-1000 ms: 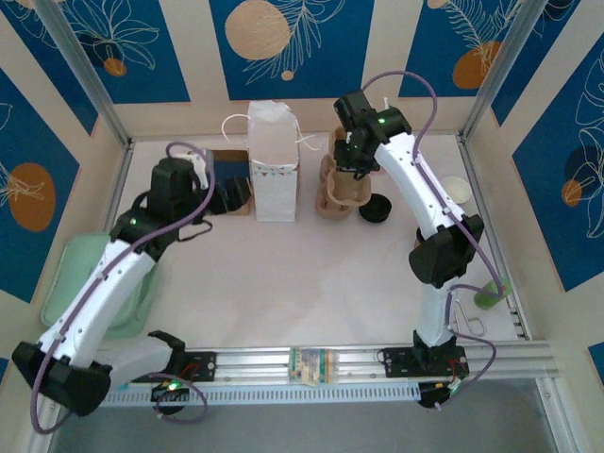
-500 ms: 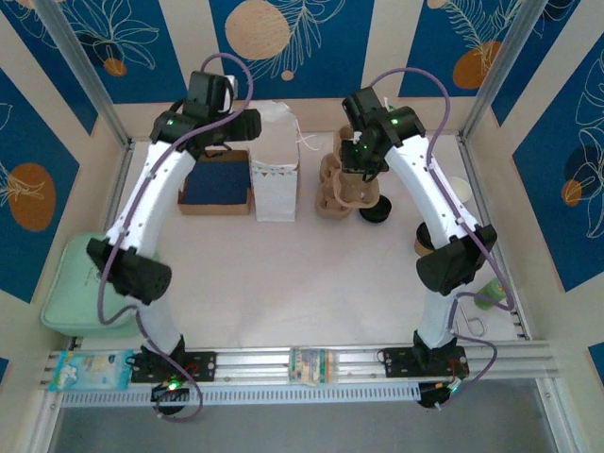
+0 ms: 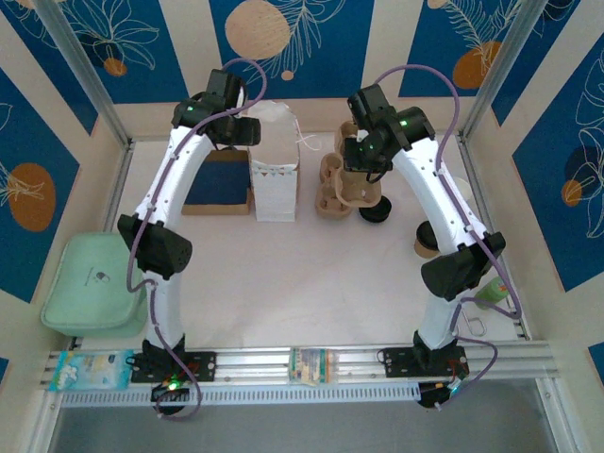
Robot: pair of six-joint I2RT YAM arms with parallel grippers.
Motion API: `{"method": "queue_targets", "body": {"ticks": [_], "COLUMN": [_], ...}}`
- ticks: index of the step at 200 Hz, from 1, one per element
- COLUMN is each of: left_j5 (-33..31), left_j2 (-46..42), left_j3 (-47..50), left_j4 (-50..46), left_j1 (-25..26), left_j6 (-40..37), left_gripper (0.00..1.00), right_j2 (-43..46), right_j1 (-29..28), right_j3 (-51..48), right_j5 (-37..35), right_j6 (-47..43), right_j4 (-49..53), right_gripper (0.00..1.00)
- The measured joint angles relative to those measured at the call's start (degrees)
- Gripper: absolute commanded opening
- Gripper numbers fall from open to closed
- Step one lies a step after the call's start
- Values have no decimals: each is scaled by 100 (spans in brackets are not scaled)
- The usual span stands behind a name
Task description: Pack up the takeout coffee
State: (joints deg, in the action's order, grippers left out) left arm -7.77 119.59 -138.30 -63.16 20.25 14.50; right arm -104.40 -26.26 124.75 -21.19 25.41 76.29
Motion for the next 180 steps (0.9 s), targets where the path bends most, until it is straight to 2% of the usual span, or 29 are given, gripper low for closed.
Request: {"method": "queue_targets", "body": {"ticks": [65, 115, 180], "left_j5": [2, 52, 173], "left_j2": [11, 26, 22], "left_j3": [2, 2, 249], "left_j4": [4, 7, 61], "left_j1": [0, 0, 2], "left_j6": [0, 20, 160], "left_gripper": [44, 38, 24], "right_j2": [0, 37, 70], "right_j1": [-42, -42, -42], "right_j3": [0, -87, -162], "right_j5": [17, 20, 24], "right_j6": [-20, -42, -103], "right_j4": [4, -13, -35], "right_gripper": [29, 29, 29]}}
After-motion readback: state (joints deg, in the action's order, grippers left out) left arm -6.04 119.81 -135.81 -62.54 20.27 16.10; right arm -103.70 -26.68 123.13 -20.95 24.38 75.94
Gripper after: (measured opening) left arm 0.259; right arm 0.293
